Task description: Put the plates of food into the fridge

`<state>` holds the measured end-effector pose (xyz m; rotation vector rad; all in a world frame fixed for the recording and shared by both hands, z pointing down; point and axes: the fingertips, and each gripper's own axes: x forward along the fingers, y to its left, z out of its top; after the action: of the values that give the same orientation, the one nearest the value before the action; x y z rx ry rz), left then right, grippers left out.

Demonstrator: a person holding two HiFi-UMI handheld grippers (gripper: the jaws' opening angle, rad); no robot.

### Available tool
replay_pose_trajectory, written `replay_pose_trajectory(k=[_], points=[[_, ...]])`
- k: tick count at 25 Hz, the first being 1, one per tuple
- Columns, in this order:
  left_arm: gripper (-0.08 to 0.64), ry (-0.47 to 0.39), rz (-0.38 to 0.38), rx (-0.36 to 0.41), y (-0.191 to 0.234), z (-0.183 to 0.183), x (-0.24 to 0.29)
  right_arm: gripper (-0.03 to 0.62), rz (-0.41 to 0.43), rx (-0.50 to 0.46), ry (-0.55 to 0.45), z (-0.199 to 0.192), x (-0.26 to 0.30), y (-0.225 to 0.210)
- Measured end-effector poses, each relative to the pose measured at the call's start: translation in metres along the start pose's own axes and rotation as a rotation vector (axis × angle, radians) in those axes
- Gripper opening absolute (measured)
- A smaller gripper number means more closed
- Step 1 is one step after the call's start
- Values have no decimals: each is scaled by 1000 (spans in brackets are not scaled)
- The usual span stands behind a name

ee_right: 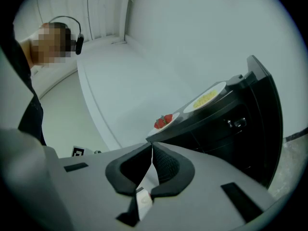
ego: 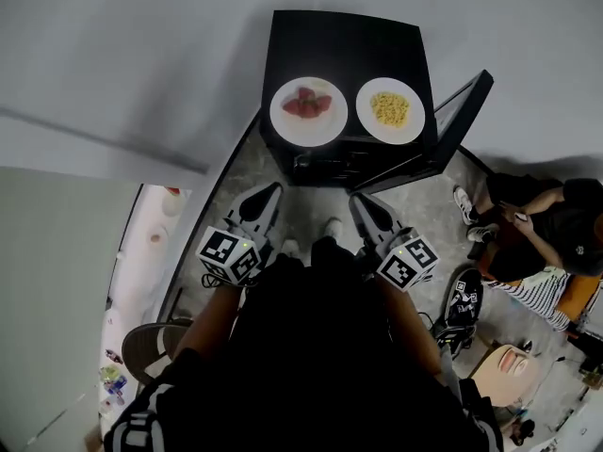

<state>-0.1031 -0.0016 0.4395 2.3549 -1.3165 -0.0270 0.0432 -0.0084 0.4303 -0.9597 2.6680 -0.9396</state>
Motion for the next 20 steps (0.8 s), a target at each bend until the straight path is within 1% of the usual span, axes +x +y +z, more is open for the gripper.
replay_pose_trajectory(k=[2, 6, 8, 10, 12, 14, 15, 16, 17, 20], points=[[20, -1, 30, 2, -1, 0, 7, 25, 30, -41, 29, 4, 4, -4], [20, -11, 83, -8, 0, -1, 19, 25, 85, -168, 89, 12, 13, -8], [20, -15, 100, -20, -2, -1, 22, 25, 124, -180, 102, 17, 17, -7], [20, -14, 106, -21, -5, -2, 25, 25, 145, -187, 116, 18, 21, -9], [20, -12, 106, -18, -8, -2, 26, 25, 145, -230, 131, 18, 25, -8], [20, -10, 100, -35, -8, -3, 26, 25, 147, -268, 135, 20, 28, -3], [20, -8, 96, -44, -7, -4, 27, 25, 152, -264, 132, 21, 30, -1], [20, -6, 91, -46, -7, -3, 27, 25, 158, -240, 129, 21, 33, 0], [20, -2, 85, -43, -5, -3, 28, 25, 163, -194, 125, 22, 35, 0], [20, 4, 67, -37, 0, 0, 30, 25, 183, 13, 97, 21, 45, 0]])
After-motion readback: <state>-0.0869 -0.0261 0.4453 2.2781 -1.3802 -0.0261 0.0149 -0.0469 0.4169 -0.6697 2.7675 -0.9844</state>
